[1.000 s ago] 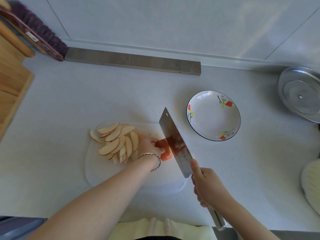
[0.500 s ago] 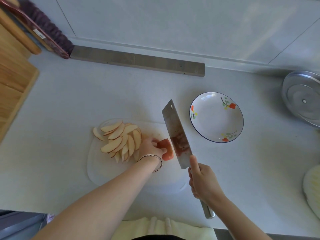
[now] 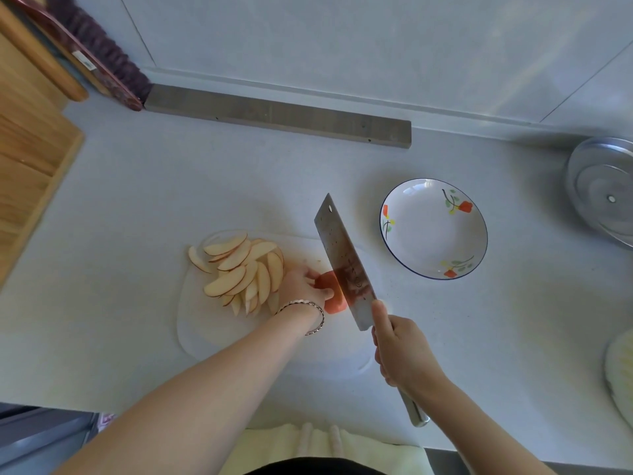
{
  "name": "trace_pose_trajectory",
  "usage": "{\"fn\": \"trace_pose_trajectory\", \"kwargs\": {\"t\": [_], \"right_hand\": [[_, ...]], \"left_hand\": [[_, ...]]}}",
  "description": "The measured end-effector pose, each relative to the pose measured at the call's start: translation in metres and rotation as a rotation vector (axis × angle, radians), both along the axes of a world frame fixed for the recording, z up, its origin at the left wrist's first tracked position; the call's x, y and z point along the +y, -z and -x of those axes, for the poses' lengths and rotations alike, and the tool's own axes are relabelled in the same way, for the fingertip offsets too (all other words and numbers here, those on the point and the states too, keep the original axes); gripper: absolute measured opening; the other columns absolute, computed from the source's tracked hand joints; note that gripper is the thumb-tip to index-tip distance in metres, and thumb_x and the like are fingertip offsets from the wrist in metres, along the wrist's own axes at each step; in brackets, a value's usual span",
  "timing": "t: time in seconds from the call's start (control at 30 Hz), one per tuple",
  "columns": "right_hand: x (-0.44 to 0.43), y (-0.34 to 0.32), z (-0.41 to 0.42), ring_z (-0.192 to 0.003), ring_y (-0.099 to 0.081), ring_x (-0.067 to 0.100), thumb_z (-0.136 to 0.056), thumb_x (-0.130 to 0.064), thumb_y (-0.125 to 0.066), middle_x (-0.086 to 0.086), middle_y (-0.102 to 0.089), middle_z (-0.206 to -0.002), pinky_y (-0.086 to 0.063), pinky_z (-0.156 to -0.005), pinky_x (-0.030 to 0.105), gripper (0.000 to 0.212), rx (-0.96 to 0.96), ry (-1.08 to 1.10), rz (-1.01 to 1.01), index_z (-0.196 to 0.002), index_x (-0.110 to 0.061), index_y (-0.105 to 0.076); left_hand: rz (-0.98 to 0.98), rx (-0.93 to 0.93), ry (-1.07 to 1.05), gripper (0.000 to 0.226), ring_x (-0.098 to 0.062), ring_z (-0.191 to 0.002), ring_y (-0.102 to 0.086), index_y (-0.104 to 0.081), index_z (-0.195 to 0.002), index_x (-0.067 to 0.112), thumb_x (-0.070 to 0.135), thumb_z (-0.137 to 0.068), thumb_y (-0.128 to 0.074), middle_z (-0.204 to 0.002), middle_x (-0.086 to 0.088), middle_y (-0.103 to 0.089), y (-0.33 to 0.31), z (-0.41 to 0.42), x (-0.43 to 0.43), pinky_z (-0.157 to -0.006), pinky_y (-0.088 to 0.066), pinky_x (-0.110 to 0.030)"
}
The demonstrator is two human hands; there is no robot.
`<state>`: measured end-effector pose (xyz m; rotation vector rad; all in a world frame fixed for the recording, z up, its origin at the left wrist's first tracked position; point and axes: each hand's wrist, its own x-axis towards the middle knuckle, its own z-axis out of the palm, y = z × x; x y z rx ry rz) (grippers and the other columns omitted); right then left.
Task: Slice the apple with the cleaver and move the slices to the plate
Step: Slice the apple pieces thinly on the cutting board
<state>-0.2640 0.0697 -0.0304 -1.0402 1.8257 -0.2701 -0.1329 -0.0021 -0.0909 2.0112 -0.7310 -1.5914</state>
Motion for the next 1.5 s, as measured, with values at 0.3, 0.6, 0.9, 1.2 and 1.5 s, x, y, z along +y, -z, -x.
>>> {"fn": "trace_pose_trajectory", "kwargs": {"t": [0.3,0.6,0.9,1.2,1.5], "right_hand": [[0.008,0.005,-0.005,-0.056,-0.039,0.022,-0.097,-0.049,-0.024,0.01,-0.041,-0.061,-0.035,-0.055,0.032,0.054,0.081,-0.062,-0.037,-0.062,-0.01,-0.035],[-0.004,0.012,-0.004,-0.036,-0.028,0.012,-0.097,-0.048,-0.033,-0.001,-0.032,-0.046,-0.026,-0.04,0.019,0.052,-0.138,0.199,-0.083,-0.059,-0.012,-0.038],[0.0,0.001,0.002,-0.041,-0.036,0.016,-0.092,-0.05,-0.034,0.0,-0.04,-0.046,-0.032,-0.047,0.027,0.05,-0.126,0.093,-0.007,-0.057,-0.014,-0.042],[0.007,0.006,0.001,-0.048,-0.026,0.017,-0.095,-0.05,-0.026,0.005,-0.029,-0.054,-0.026,-0.054,0.033,0.052,-0.006,-0.052,-0.013,-0.058,-0.015,-0.032],[0.008,0.025,-0.008,-0.047,-0.03,0.018,-0.096,-0.049,-0.029,0.004,-0.032,-0.052,-0.027,-0.053,0.032,0.053,0.01,0.016,-0.03,-0.055,-0.015,-0.027]], "left_hand": [[0.0,-0.002,0.0,0.036,-0.035,-0.093,-0.065,-0.05,-0.068,0.021,-0.01,-0.07,-0.069,-0.092,-0.014,-0.065,0.004,0.0,-0.001,-0.082,-0.055,-0.049],[0.003,0.049,-0.025,0.04,-0.035,-0.096,-0.064,-0.06,-0.111,0.001,-0.01,-0.074,-0.068,-0.089,-0.011,-0.059,0.003,-0.002,0.006,-0.087,-0.054,-0.048],[-0.032,0.065,-0.069,0.039,-0.035,-0.099,-0.064,-0.064,-0.104,0.001,-0.014,-0.069,-0.07,-0.104,-0.02,-0.067,0.007,-0.003,0.004,-0.091,-0.052,-0.05],[-0.028,0.062,-0.088,0.034,-0.037,-0.095,-0.065,-0.061,-0.074,0.017,-0.015,-0.066,-0.07,-0.089,-0.015,-0.065,0.014,-0.008,0.0,-0.088,-0.052,-0.051],[-0.006,0.044,-0.023,0.041,-0.035,-0.099,-0.064,-0.063,-0.109,0.0,-0.016,-0.071,-0.067,-0.105,-0.021,-0.067,0.007,-0.001,0.002,-0.09,-0.052,-0.048]]}}
